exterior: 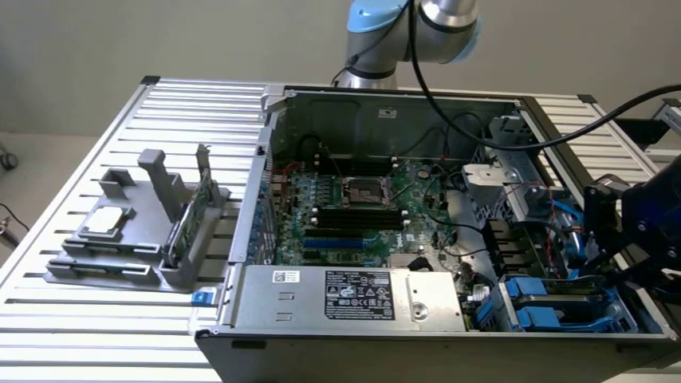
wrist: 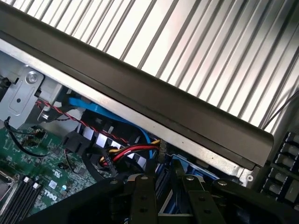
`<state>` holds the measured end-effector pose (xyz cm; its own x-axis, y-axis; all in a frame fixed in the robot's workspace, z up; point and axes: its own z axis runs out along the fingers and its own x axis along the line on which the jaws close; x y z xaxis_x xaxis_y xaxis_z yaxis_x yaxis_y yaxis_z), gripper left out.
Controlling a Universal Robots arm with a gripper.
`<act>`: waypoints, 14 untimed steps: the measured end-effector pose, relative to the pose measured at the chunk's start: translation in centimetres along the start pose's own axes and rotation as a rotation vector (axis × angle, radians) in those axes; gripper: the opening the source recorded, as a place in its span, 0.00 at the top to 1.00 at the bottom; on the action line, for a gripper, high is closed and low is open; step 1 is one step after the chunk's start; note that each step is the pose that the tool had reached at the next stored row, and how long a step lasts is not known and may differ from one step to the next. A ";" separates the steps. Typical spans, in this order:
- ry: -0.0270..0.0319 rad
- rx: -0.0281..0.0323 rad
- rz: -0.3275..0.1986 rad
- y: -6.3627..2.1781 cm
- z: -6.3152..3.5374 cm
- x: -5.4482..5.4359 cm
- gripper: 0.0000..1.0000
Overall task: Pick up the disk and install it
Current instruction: 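Insert the first disk wire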
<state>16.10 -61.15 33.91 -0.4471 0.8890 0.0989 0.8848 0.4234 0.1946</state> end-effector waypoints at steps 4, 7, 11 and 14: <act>0.0011 -0.0043 0.020 0.01 0.06 0.0 0.72; 0.0019 -0.0072 0.033 0.03 0.08 0.1 0.72; 0.0033 -0.0105 0.046 0.08 0.10 0.2 0.72; 0.0034 -0.0120 0.054 0.13 0.17 0.3 0.72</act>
<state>16.11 -60.80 33.79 -0.3996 0.9097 0.1129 0.9059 0.3730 0.2007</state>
